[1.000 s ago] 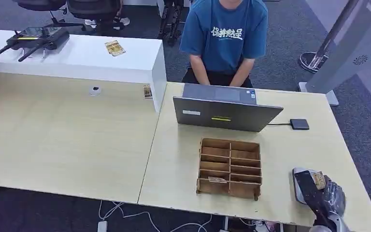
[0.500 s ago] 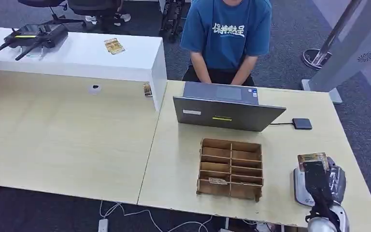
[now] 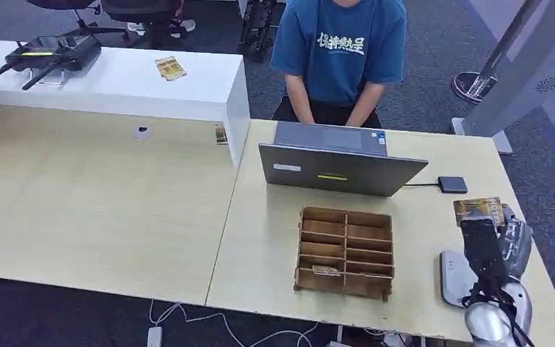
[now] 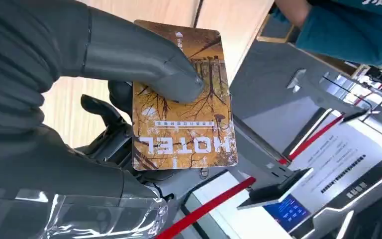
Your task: Pass the card to the sensor for recognition and then transmit it.
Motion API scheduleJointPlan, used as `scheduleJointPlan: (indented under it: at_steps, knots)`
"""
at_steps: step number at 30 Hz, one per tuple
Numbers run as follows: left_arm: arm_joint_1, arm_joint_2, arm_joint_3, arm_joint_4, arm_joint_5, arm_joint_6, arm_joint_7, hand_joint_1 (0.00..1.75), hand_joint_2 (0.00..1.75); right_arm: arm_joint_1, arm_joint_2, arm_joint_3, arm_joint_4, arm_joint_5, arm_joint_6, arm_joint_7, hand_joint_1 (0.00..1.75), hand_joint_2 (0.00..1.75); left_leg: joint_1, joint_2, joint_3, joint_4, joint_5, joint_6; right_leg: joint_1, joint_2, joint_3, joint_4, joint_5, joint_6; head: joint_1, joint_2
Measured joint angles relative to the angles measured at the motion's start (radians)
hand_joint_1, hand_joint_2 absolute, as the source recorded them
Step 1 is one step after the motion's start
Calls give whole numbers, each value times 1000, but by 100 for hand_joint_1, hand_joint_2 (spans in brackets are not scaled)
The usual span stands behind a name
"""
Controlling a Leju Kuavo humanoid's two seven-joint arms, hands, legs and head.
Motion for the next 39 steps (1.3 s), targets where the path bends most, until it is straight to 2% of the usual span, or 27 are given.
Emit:
scheduleJointPlan:
  at_steps: [3, 6, 11, 14, 20, 25, 33, 39]
  knots:
    - [0, 0, 0, 0, -6, -4, 1, 0, 0, -24, -7, 14, -5, 43, -26, 9, 175, 175, 0, 0, -1, 0, 0, 0, 0, 0, 0, 0, 0, 0, 0, 0]
    - [0, 1, 0, 0, -18, -6, 3, 0, 0, -82, -20, 37, -10, 132, -38, 62, 175, 175, 0, 0, -1, 0, 0, 0, 0, 1, -1, 0, 0, 0, 0, 0]
    - [0, 3, 0, 0, -43, -17, 15, 0, 0, -213, -52, 80, -6, 428, -60, 188, 175, 175, 0, 0, -1, 0, 1, 0, 0, 0, -1, 0, 1, 0, 0, 0]
    - [-1, 5, -3, 0, -58, -25, 22, 0, 0, -288, -70, 97, 13, 619, -61, 239, 175, 175, 0, 0, -1, 0, 1, 0, 0, 0, -1, 0, 1, 0, 0, 0]
    - [-2, 8, -22, 0, -74, -39, 26, 0, 0, -458, -96, 167, 103, 923, 8, 325, 175, 175, 0, 0, -1, 0, 2, -1, 0, 0, -1, 0, 2, -1, 0, 0]
    - [-2, 11, -29, 0, -79, -44, 31, 0, 0, -571, -104, 222, 171, 977, 46, 341, 175, 175, 0, -1, -1, 0, 2, -1, 0, 0, -2, 1, 2, -1, 0, 0]
    - [-2, 13, -33, 0, -81, -44, 31, 0, 0, -612, -109, 254, 214, 983, 52, 346, 175, 175, 0, -1, -2, 0, 2, -1, 0, 0, -2, 0, 2, -1, 0, 0]
    - [-3, 14, -34, 0, -86, -51, 31, 0, 0, -665, -109, 294, 240, 1064, 63, 375, 175, 175, 0, 0, -2, 0, 2, -1, 0, 0, -2, 1, 2, -1, 0, 0]
